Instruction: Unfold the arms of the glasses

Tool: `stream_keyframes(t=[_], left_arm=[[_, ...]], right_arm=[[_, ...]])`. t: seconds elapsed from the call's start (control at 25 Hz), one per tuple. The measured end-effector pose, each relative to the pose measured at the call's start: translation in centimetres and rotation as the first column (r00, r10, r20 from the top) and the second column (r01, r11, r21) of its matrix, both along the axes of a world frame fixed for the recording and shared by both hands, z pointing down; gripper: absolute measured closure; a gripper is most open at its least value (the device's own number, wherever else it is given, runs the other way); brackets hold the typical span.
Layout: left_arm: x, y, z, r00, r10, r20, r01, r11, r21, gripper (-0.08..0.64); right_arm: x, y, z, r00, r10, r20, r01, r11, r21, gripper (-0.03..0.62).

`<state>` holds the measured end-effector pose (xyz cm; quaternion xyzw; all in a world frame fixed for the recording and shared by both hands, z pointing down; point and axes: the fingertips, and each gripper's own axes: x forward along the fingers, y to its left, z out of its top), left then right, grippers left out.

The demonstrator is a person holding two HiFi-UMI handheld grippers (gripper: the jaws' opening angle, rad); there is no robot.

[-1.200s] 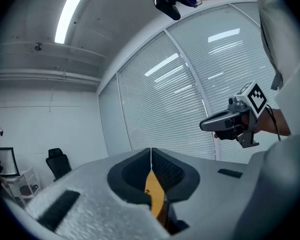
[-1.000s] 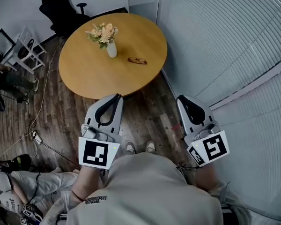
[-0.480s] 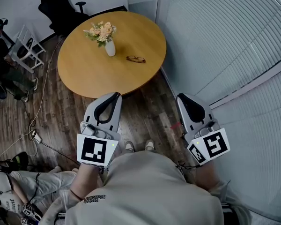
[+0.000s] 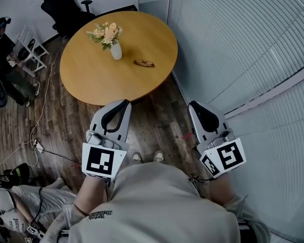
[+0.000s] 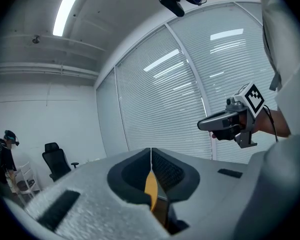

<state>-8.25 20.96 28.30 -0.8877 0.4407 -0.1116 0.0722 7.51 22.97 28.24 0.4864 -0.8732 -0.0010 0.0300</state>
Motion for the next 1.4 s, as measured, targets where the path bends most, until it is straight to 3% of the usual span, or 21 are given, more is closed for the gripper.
stream_keyframes(t=[0.68, 1.4], left_arm=[[5.2, -1.1, 2.8, 0.998, -0.027, 0.049, 0.027, 1.000, -0.001, 0.532], [5.7, -4.8, 3.4, 0.994, -0.005, 0.111, 0.006, 1.000, -0.007, 0.532]], right_arm=[[5.1, -1.2, 3.4, 1.000, -0.024, 0.019, 0.025, 1.000, -0.018, 0.552], [5.9, -4.3, 4.6, 0.999, -0.005, 0.033, 0.008, 0.998, -0.065, 0.552]])
